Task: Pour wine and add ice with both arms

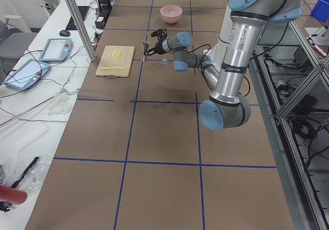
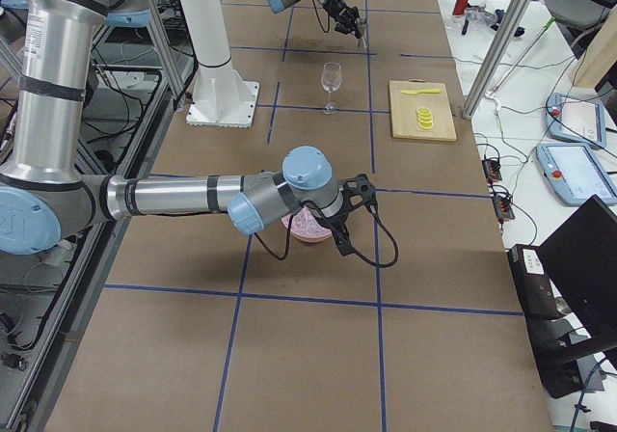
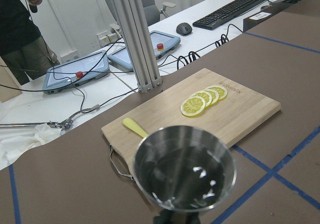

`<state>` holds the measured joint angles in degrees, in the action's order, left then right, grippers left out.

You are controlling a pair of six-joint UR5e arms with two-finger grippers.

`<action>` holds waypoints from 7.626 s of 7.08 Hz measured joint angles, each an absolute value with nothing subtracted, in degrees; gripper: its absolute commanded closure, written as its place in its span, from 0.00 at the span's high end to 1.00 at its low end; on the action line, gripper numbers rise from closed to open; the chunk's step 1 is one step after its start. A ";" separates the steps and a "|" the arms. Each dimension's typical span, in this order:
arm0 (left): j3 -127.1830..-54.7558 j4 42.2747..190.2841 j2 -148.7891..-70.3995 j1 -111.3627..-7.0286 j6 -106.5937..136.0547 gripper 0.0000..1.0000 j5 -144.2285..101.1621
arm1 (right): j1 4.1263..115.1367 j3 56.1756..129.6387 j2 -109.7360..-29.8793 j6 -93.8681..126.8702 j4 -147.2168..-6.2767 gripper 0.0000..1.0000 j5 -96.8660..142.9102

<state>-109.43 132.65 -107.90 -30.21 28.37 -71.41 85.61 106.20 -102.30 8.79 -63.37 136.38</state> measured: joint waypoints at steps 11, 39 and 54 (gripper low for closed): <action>-108.35 122.35 -117.47 -15.88 -2.28 0.00 -43.93 | 85.61 106.08 -101.96 10.82 -63.37 1.00 136.47; -109.96 132.16 -113.95 -17.48 3.74 0.00 -52.90 | 85.68 105.76 -101.63 13.71 -63.64 0.99 136.49; -102.28 164.17 -74.72 -19.39 56.14 0.00 -61.94 | 85.69 105.89 -101.00 17.14 -63.74 0.99 136.60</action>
